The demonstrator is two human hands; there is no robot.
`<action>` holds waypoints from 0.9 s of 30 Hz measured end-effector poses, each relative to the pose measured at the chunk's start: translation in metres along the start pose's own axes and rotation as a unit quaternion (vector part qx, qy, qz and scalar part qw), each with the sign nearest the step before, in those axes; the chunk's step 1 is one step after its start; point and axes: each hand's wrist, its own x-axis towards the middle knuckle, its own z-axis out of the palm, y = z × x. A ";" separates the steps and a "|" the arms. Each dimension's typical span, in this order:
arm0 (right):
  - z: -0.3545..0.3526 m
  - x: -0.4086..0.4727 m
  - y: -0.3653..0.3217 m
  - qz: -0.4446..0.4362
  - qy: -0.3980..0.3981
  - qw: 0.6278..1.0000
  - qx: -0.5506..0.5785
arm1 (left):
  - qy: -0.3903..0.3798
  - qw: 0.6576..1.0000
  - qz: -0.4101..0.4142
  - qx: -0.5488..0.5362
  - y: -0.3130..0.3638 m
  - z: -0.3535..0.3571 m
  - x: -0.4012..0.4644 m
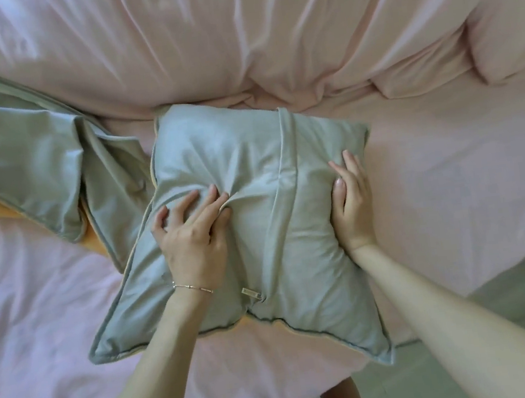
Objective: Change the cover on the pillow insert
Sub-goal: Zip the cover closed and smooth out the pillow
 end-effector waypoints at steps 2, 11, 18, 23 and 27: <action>-0.025 -0.003 -0.001 0.040 0.014 0.999 0.021 | 0.010 0.996 0.053 -0.069 0.021 -0.012 0.011; -0.085 -0.035 -0.019 -0.084 -0.015 0.995 -0.047 | -0.159 0.978 0.050 0.123 0.071 -0.019 0.086; -0.054 -0.006 -0.027 -0.199 -0.081 0.976 -0.038 | -0.044 0.995 0.057 0.070 0.099 0.017 -0.022; -0.027 -0.004 -0.022 -0.214 -0.073 0.973 -0.047 | 0.021 0.996 -0.002 0.085 0.081 0.048 -0.036; -0.012 -0.043 -0.003 -0.245 -0.084 0.964 -0.056 | 0.067 0.992 0.017 0.105 0.063 0.069 -0.078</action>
